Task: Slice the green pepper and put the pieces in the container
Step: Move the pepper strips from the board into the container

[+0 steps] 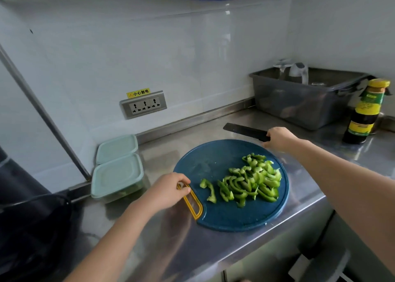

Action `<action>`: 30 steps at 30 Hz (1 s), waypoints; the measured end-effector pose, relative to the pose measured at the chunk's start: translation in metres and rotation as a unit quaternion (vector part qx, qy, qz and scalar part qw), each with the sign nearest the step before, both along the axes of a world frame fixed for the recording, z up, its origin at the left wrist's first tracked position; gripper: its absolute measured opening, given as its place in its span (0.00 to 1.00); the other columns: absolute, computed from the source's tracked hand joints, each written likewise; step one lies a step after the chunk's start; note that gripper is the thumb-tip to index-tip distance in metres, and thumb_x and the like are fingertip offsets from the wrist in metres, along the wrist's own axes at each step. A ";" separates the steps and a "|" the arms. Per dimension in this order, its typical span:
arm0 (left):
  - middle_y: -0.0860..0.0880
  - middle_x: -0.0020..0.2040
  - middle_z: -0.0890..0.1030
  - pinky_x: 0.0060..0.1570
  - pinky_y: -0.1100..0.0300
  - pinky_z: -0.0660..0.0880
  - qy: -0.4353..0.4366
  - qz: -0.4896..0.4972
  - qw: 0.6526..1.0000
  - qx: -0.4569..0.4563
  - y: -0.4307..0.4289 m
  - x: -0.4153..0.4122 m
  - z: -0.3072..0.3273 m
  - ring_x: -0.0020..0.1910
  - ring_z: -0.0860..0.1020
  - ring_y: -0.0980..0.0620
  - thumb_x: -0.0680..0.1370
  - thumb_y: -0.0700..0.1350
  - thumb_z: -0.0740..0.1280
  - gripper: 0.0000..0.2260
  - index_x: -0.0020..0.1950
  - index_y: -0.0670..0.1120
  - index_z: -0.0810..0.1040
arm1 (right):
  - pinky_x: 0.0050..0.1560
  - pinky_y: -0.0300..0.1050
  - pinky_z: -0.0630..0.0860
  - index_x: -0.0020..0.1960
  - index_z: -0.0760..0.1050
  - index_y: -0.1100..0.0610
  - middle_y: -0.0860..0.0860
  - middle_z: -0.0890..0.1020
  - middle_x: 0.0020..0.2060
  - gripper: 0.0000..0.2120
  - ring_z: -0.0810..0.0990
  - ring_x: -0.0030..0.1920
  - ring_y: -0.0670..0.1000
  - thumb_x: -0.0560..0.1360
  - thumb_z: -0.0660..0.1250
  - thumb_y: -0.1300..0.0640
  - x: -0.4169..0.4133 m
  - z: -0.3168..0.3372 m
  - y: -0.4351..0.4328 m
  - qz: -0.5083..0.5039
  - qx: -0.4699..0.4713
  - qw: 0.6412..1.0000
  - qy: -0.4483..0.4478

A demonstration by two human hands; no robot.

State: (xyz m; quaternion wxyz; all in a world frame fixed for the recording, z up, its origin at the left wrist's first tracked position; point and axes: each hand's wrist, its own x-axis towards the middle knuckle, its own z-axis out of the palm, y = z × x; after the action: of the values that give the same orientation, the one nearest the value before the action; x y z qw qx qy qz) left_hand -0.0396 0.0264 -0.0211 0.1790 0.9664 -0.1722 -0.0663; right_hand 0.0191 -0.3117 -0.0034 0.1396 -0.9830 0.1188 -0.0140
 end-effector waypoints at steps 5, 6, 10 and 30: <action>0.51 0.59 0.78 0.57 0.64 0.69 -0.009 0.022 0.996 -0.083 0.007 0.009 0.014 0.56 0.76 0.56 0.78 0.44 0.65 0.14 0.64 0.48 0.75 | 0.49 0.44 0.74 0.59 0.75 0.66 0.60 0.81 0.52 0.21 0.78 0.51 0.57 0.74 0.69 0.51 0.004 -0.011 -0.005 -0.015 0.022 0.999 0.044; 0.51 0.59 0.79 0.57 0.63 0.69 -0.039 0.043 0.993 -0.103 0.013 0.016 0.021 0.55 0.77 0.55 0.77 0.43 0.65 0.14 0.63 0.47 0.75 | 0.48 0.43 0.72 0.60 0.74 0.65 0.59 0.79 0.54 0.21 0.77 0.52 0.57 0.74 0.69 0.51 0.005 -0.011 -0.003 -0.015 0.027 0.999 0.042; 0.46 0.57 0.80 0.56 0.56 0.71 -0.129 0.182 0.970 -0.098 0.056 0.065 0.045 0.55 0.77 0.48 0.73 0.43 0.70 0.13 0.58 0.45 0.79 | 0.48 0.43 0.71 0.58 0.75 0.64 0.57 0.79 0.54 0.23 0.77 0.54 0.57 0.73 0.69 0.47 0.014 -0.003 0.003 -0.008 0.001 0.997 0.078; 0.46 0.31 0.68 0.29 0.58 0.60 -0.251 0.162 0.947 0.117 0.051 0.119 0.072 0.33 0.71 0.42 0.68 0.41 0.67 0.07 0.34 0.41 0.70 | 0.39 0.43 0.81 0.66 0.69 0.63 0.58 0.82 0.45 0.28 0.83 0.39 0.53 0.76 0.63 0.43 0.040 0.038 0.176 0.114 0.491 0.863 0.022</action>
State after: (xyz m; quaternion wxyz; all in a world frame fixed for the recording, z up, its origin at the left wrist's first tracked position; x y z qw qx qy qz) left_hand 0.0797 0.0778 0.0509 0.0239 0.9808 -0.0435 0.1886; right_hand 0.0589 -0.1352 0.0350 0.6025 -0.7937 0.0005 0.0836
